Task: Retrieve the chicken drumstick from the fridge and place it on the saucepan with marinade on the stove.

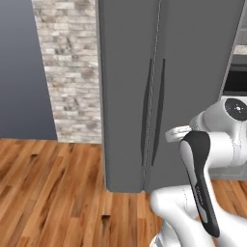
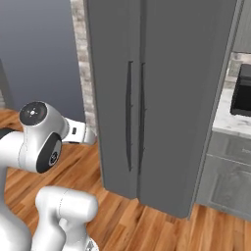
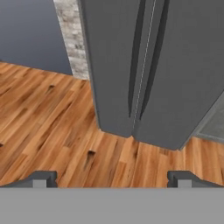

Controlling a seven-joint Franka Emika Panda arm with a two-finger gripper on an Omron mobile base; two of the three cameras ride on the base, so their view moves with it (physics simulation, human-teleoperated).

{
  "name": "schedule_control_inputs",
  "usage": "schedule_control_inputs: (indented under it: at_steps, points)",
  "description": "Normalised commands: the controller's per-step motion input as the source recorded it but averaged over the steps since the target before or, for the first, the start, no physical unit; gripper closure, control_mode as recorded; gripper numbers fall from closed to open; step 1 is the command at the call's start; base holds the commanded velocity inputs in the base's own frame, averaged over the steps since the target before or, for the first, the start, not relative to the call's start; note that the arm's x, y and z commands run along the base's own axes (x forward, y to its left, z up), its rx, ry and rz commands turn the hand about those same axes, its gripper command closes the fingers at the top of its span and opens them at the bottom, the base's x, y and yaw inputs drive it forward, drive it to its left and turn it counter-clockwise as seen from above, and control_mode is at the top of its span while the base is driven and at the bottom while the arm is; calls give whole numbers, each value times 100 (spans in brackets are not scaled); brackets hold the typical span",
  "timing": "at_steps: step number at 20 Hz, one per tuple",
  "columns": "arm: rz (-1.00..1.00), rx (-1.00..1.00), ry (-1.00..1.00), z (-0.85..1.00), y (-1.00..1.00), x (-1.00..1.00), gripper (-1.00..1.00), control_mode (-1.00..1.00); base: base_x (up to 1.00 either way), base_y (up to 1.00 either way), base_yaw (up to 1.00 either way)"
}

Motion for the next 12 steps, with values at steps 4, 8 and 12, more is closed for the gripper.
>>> schedule_control_inputs:
  at_steps: [4,8,12]
  points:
    - [0,0,0,0,0,0,-100,100,39,4,-1]
    - [0,0,0,0,0,0,-100,100,48,0,-3]
    - [0,0,0,0,0,0,-100,100,63,-1,-7]
